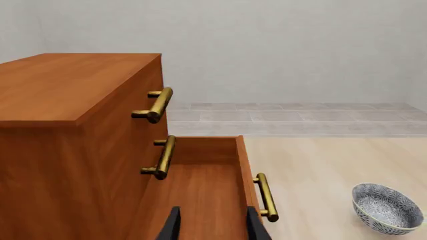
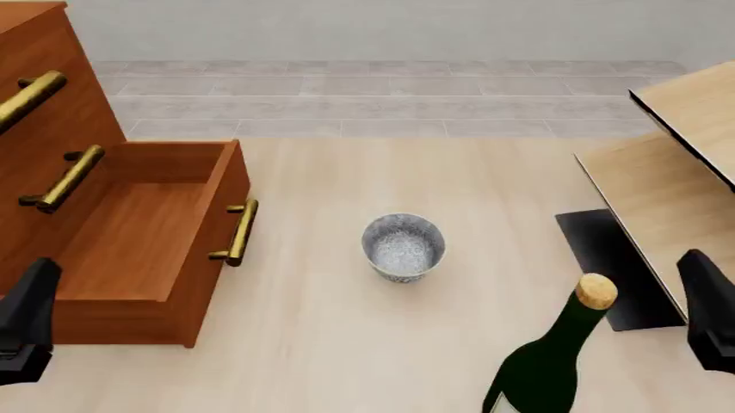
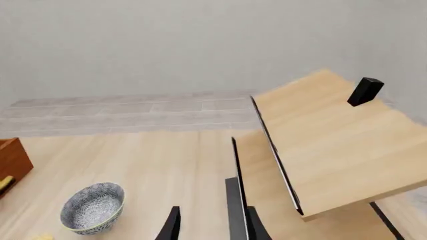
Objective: Put the bowl on top of the cabinet.
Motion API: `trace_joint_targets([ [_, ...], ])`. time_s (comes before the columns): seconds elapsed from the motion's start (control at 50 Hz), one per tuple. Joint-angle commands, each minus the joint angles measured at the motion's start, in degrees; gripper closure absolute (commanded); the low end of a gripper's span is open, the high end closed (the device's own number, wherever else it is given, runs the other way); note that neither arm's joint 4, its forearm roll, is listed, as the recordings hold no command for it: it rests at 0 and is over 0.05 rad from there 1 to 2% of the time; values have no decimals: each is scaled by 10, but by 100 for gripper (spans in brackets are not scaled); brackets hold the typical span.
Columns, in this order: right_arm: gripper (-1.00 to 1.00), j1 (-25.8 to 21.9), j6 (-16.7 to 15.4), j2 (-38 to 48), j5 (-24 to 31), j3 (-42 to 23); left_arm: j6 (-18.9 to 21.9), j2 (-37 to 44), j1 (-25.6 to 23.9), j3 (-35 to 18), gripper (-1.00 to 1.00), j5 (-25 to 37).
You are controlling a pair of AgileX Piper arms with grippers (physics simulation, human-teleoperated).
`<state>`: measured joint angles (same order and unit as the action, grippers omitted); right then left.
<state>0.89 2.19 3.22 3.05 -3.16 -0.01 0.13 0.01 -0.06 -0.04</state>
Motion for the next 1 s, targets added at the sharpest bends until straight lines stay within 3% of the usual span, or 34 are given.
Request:
trace_joint_targets([
  [0.02, -100, -9, -22, -28, -32, 30, -5, 4, -1, -3, -100, 0],
  [0.46, -100, -6, -20, -30, -32, 30, -13, 2, -5, -17, -100, 8],
  [0.74, -100, -5, -20, -30, -33, 29, 7, 128, -33, -56, -100, -74],
  [0.92, -100, -3, -17, -31, -34, 29, 45, 254, -103, -130, -100, -94],
  [1.0, -100, -2, -16, -31, -34, 29, 37, 287, -123, -164, -100, -82],
])
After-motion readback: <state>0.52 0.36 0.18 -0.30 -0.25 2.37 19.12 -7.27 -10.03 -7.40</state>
